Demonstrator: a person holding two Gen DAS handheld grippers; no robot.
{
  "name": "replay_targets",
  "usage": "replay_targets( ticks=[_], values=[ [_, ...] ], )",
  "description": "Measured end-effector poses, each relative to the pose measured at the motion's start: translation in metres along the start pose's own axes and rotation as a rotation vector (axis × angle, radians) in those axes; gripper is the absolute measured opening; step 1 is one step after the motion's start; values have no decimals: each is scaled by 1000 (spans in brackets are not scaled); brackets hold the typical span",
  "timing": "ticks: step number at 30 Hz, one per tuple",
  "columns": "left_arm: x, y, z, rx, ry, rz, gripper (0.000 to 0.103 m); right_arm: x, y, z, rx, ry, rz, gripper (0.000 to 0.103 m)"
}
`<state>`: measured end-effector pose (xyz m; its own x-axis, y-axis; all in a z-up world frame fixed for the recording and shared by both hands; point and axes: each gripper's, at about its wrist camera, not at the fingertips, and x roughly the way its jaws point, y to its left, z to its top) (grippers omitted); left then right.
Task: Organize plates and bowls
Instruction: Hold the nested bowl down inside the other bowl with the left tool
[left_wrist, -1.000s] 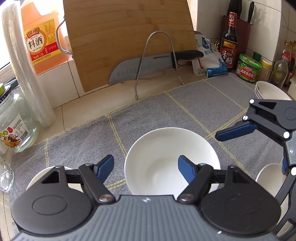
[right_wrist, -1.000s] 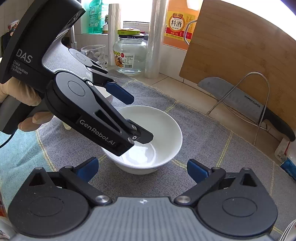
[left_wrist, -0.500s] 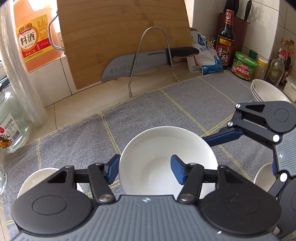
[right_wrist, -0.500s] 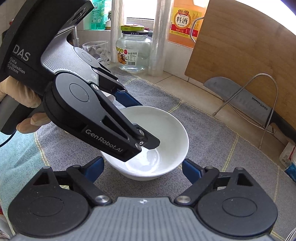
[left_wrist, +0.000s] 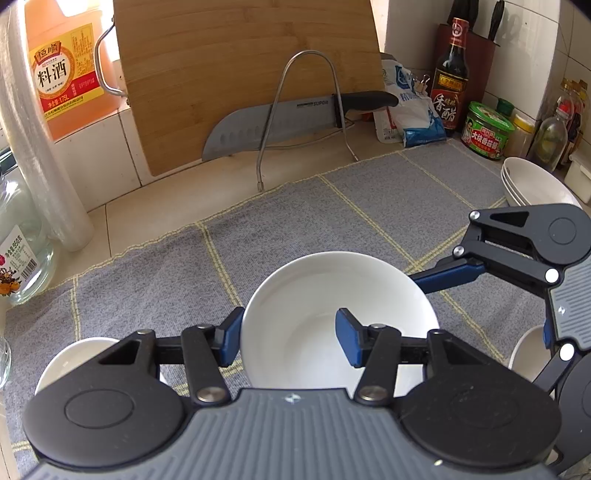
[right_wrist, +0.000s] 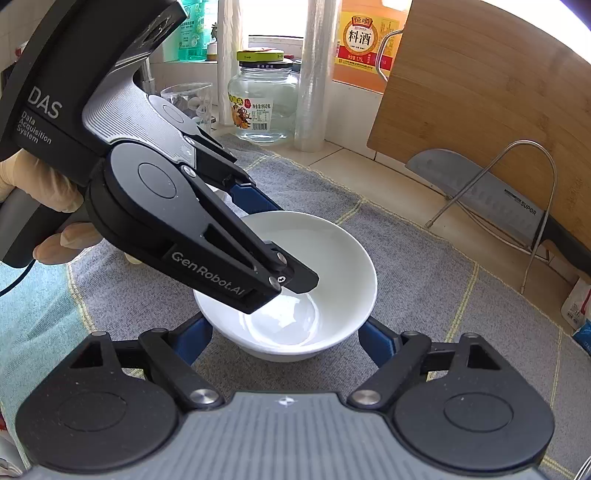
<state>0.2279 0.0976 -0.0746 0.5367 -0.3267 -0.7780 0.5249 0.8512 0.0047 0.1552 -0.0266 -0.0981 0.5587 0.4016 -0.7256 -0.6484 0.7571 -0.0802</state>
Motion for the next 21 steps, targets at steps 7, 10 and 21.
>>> replay_targets(
  ticks=[7,10,21],
  values=[
    [-6,-1,0,1,-3,3,52,-8,1,3,-8,-10,5,89],
    [-13,-4,1,4,-13,2,52,-14,2,4,-14,-18,5,89],
    [-45,-31,2,13,-47,-6,52,-49,5,-6,-26,-39,5,89]
  ],
)
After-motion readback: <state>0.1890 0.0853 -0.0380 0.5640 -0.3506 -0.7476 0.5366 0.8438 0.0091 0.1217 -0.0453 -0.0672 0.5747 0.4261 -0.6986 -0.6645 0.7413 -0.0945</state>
